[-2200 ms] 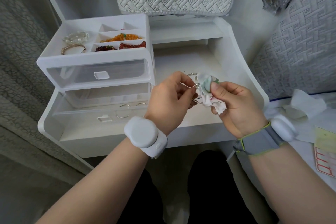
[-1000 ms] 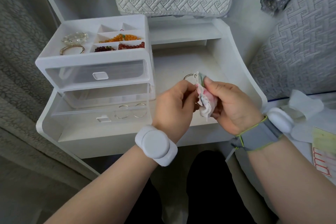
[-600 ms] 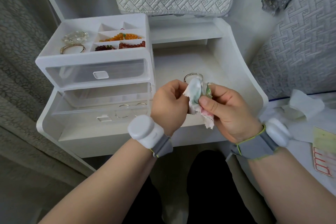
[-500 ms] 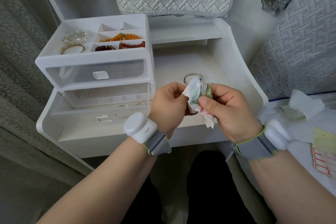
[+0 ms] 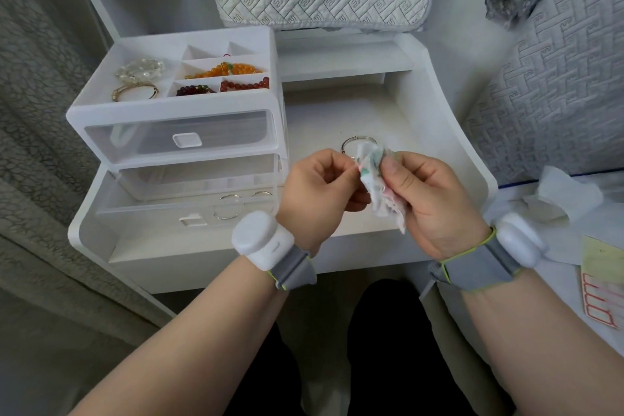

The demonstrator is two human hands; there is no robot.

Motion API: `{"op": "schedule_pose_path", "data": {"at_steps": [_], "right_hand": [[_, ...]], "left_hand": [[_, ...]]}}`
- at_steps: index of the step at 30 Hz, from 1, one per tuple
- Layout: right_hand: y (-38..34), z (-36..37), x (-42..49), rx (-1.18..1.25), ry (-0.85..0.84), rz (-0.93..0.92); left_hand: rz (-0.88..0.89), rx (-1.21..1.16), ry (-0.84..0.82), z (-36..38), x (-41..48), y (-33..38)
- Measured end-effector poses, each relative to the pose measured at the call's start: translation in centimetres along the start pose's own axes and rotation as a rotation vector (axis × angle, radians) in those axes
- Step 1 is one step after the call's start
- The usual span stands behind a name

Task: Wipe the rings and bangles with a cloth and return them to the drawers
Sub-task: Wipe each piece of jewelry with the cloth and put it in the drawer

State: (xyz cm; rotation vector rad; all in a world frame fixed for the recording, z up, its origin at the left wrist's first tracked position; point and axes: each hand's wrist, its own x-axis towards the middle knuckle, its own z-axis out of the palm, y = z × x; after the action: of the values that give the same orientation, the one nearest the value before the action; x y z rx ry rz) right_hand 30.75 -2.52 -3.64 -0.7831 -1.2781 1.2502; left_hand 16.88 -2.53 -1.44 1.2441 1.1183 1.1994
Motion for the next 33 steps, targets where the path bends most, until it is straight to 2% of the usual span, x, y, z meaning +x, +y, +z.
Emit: {"op": "schedule_pose_path", "data": {"at_steps": [4, 7, 9, 14, 18, 21, 25, 29, 31, 33], "right_hand": [[0.2, -0.2, -0.5, 0.022, -0.104, -0.020], [0.0, -0.1, -0.5, 0.037, -0.099, -0.028], [0.0, -0.3, -0.4, 0.045, -0.090, -0.018], [-0.2, -0.3, -0.2, 0.053, -0.030, 0.004], [-0.5, -0.2, 0.1, 0.070, -0.008, 0.018], [-0.4, -0.4, -0.1, 0.099, -0.060, 0.010], [-0.3, -0.2, -0.2, 0.184, -0.164, -0.010], [-0.3, -0.1, 0.1, 0.126, -0.103, -0.016], [-0.6, -0.1, 0.2, 0.096, -0.084, -0.032], [-1.0, -0.1, 0.2, 0.090, -0.071, -0.060]], "left_hand": [[-0.118, -0.125, -0.032, -0.3, 0.5, 0.4], [-0.243, -0.240, -0.101, -0.2, 0.3, 0.5], [-0.242, -0.209, -0.127, -0.3, 0.3, 0.5], [0.166, 0.314, 0.032, -0.9, 0.6, 0.5], [0.310, 0.443, 0.064, -0.8, 0.1, 0.3], [0.256, 0.356, 0.064, -0.7, 0.2, 0.7], [0.043, 0.061, 0.040, -0.4, 0.5, 1.1], [-0.158, -0.179, -0.063, -0.5, 0.5, 1.0], [-0.176, -0.192, -0.107, -0.6, 0.5, 0.9], [-0.118, -0.135, -0.123, -0.7, 0.4, 0.9]]}}
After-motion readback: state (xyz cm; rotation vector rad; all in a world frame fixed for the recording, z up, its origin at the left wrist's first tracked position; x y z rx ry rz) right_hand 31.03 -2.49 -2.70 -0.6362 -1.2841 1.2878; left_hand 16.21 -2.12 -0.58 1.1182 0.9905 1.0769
